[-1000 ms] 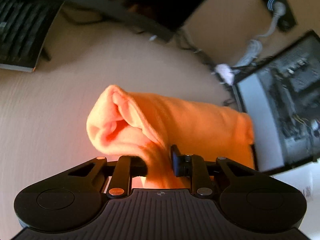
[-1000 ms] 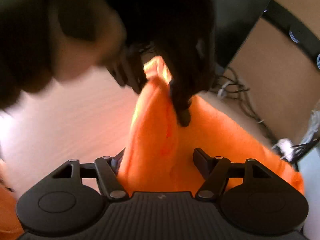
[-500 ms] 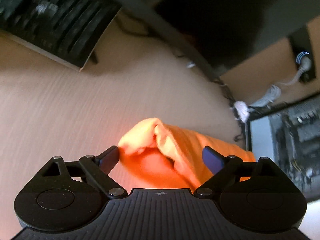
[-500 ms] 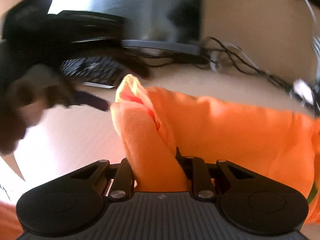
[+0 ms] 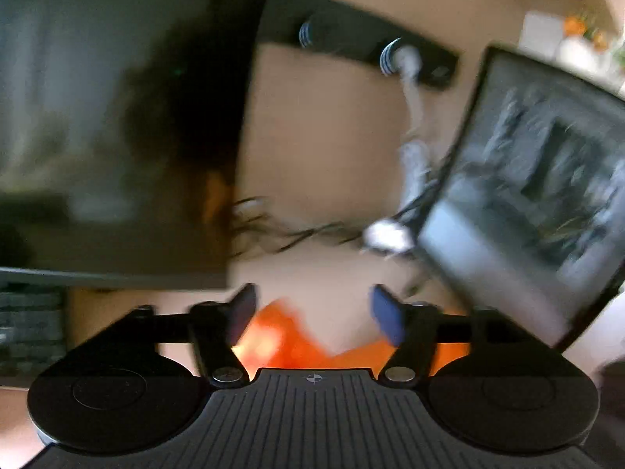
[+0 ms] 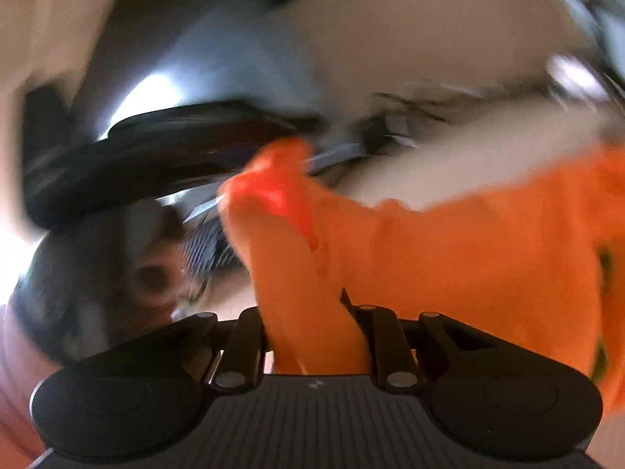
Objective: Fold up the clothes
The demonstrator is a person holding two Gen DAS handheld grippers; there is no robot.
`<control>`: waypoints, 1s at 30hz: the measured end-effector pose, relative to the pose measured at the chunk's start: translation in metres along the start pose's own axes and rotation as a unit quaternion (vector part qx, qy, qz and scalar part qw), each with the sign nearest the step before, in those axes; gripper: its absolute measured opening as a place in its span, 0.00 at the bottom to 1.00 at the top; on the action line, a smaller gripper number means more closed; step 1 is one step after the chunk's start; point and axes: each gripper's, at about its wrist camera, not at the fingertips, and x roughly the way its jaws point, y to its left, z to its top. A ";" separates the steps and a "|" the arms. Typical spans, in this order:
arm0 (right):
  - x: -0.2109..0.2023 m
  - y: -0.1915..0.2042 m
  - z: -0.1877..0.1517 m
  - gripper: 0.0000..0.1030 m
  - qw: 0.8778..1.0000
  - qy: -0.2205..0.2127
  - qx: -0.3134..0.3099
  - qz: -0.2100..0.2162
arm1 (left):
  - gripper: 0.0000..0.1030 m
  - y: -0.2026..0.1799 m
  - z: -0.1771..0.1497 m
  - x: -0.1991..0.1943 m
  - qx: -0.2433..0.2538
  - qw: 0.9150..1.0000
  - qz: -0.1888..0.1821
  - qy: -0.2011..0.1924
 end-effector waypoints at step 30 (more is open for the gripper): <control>-0.042 -0.065 -0.030 0.16 0.981 -0.020 0.192 -0.009 | 0.93 0.019 -0.080 0.062 -0.026 0.992 -0.036 0.121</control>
